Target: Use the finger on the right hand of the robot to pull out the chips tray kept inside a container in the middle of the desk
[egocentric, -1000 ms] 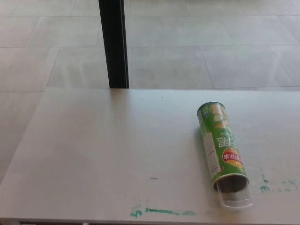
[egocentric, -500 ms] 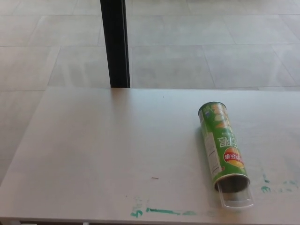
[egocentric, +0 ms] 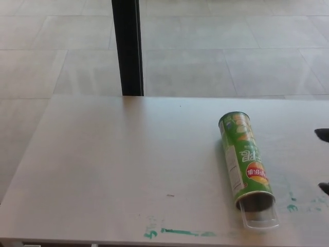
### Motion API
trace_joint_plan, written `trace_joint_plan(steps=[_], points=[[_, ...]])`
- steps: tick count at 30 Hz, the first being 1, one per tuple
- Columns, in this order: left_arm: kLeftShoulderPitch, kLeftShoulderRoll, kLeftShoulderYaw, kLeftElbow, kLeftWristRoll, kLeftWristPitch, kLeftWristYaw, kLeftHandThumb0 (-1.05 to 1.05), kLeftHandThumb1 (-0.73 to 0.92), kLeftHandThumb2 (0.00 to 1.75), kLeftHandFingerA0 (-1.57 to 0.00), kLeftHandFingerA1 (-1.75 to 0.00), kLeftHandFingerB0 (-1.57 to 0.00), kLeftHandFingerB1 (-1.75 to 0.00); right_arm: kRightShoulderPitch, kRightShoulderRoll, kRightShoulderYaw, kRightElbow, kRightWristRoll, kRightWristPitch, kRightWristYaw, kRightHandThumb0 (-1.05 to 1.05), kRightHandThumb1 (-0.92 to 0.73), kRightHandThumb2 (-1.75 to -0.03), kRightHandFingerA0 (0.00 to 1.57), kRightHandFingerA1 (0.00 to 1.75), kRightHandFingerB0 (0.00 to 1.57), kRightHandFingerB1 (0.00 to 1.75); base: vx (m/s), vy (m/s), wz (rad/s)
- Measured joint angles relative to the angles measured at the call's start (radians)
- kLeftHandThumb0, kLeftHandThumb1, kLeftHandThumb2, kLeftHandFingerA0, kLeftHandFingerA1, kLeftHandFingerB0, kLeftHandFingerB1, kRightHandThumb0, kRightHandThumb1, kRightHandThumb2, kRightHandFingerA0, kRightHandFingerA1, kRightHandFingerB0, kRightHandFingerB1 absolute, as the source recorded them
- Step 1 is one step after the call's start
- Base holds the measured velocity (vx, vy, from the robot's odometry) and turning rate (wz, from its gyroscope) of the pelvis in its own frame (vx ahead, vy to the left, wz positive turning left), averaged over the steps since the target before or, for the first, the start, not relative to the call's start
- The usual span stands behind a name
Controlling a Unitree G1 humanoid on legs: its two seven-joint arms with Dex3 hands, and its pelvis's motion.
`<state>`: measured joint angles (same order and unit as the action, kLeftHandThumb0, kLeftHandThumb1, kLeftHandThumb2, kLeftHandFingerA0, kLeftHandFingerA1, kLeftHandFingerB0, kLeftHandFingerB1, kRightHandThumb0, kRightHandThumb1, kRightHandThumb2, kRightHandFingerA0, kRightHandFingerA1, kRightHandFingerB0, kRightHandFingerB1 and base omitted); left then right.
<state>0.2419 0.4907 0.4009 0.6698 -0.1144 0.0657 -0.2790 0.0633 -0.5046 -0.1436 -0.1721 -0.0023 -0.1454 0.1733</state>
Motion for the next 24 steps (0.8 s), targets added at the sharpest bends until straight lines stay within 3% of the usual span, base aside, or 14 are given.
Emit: trace_joint_plan(steps=[8, 11, 14, 24], points=[[0.003, 0.001, 0.000, -0.001, 0.000, 0.000, -0.001, -0.25, 0.66, 0.61, -0.58, -0.70, -0.50, -0.58, -0.013, -0.032, 0.122, 0.008, -0.113, -0.009, 0.013, -0.30, -0.54, -0.56, 0.89, 1.10, 0.46, 0.35, 0.00, 0.000, 0.00], [0.003, 0.005, 0.000, 0.000, 0.000, 0.000, -0.004, -0.24, 0.64, 0.62, -0.59, -0.72, -0.49, -0.60, -0.034, -0.051, 0.158, 0.017, -0.150, -0.016, 0.021, -0.32, -0.56, -0.57, 0.91, 0.92, 0.46, 0.34, 0.00, 0.000, 0.00], [0.004, 0.007, 0.003, -0.001, -0.002, 0.000, -0.006, -0.25, 0.65, 0.62, -0.59, -0.71, -0.50, -0.60, -0.054, -0.073, 0.194, 0.024, -0.195, -0.025, 0.027, -0.34, -0.56, -0.57, 0.91, 0.95, 0.45, 0.34, 0.00, 0.000, 0.00], [0.006, 0.007, 0.003, 0.001, -0.003, 0.000, -0.008, -0.27, 0.66, 0.62, -0.58, -0.70, -0.52, -0.60, -0.093, -0.139, 0.284, 0.047, -0.334, -0.047, 0.027, -0.39, -0.58, -0.58, 0.82, 1.22, 0.40, 0.35, 0.00, 0.000, 0.00]])
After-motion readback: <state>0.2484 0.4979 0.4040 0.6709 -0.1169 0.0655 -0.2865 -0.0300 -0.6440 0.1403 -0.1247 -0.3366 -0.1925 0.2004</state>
